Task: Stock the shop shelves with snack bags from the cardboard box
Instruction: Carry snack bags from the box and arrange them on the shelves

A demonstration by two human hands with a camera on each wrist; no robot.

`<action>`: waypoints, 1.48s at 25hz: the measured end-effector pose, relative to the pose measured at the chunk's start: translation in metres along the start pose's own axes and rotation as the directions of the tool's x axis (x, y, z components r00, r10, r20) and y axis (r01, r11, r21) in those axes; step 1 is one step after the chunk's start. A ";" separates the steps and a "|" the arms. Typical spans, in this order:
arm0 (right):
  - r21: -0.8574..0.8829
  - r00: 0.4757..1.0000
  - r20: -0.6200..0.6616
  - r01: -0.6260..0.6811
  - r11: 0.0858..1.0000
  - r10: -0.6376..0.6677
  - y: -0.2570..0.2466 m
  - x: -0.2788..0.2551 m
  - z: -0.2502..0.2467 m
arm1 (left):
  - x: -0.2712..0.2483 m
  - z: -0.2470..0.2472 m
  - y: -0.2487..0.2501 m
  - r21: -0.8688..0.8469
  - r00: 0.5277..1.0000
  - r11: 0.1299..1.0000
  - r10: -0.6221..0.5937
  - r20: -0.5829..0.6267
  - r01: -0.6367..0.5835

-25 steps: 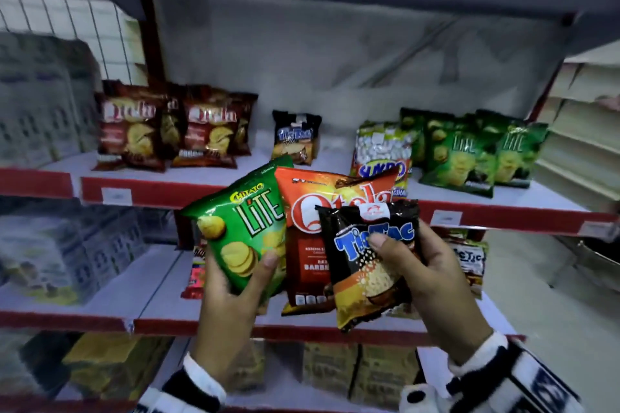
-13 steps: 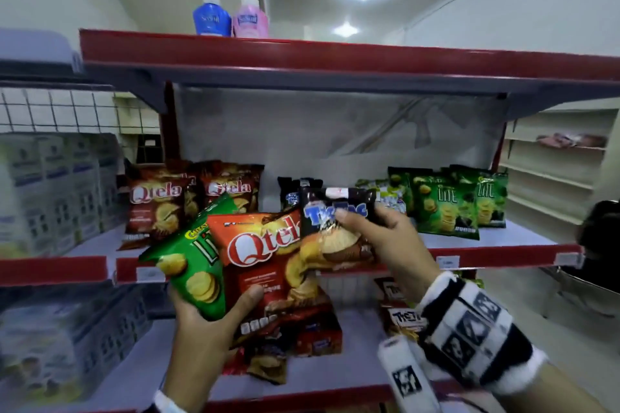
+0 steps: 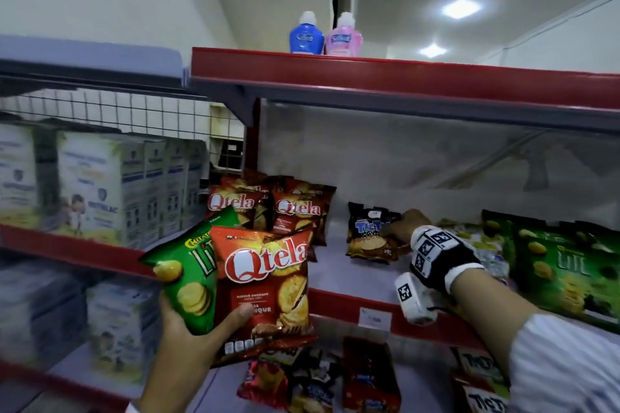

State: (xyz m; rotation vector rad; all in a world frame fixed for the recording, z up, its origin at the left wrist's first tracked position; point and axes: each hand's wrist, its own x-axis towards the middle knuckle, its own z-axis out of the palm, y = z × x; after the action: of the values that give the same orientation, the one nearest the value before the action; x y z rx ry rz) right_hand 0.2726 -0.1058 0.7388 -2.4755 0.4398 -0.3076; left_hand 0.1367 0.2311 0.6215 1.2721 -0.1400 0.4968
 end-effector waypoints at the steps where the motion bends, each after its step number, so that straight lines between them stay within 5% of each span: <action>1: -0.013 1.000 0.029 -0.010 1.000 0.011 0.001 0.011 0.003 | 0.000 -0.001 -0.001 0.013 1.000 1.000 0.001 -0.025 -0.001; 5: 0.030 0.991 0.132 -0.039 0.999 0.034 0.012 0.034 0.010 | -0.005 0.004 -0.005 0.057 0.996 0.998 -0.009 -0.084 0.014; 11: -0.381 0.985 0.126 0.160 0.911 -0.121 0.004 0.011 -0.018 | -0.021 0.023 -0.004 0.081 0.995 0.997 0.008 -0.101 0.000; 14: -0.077 0.976 0.086 0.206 0.976 -0.199 -0.025 -0.022 -0.044 | -0.023 0.028 -0.003 0.076 0.992 0.996 0.057 -0.113 -0.049; 16: 0.266 0.882 0.245 0.338 0.903 -0.402 -0.044 -0.053 -0.051 | -0.019 0.033 -0.001 0.049 0.989 0.996 0.086 -0.124 -0.080; 17: 0.365 0.789 0.362 0.370 0.854 -0.496 -0.049 -0.071 -0.049 | -0.015 0.035 0.000 0.035 0.989 0.996 0.091 -0.120 -0.087; 19: 0.417 0.597 0.527 0.439 0.796 -0.605 -0.062 -0.102 -0.040 | -0.005 0.037 0.000 0.006 0.992 0.996 0.094 -0.081 -0.093; 21: 0.391 0.523 0.568 0.508 0.767 -0.636 -0.073 -0.118 -0.025 | 0.005 0.034 -0.001 -0.021 0.996 0.996 0.085 -0.038 -0.086; 26: 0.387 0.661 0.446 0.466 0.796 -0.604 -0.104 -0.114 0.005 | 0.040 -0.003 0.000 -0.095 0.999 0.995 0.030 -0.014 -0.031; 31: 0.353 0.904 0.189 0.302 0.885 -0.384 -0.115 -0.068 0.029 | 0.090 -0.068 -0.003 -0.110 1.000 0.994 0.004 -0.014 -0.006; 37: 0.212 0.969 0.163 0.151 0.965 -0.188 -0.116 -0.034 0.075 | 0.119 -0.115 -0.002 -0.090 0.996 0.994 -0.057 0.070 0.063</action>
State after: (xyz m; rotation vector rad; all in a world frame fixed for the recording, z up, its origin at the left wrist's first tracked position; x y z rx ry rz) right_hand 0.2932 0.0347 0.7447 -2.3222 0.1133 -0.1820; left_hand 0.2238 0.3721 0.6295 1.2000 -0.1789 0.3913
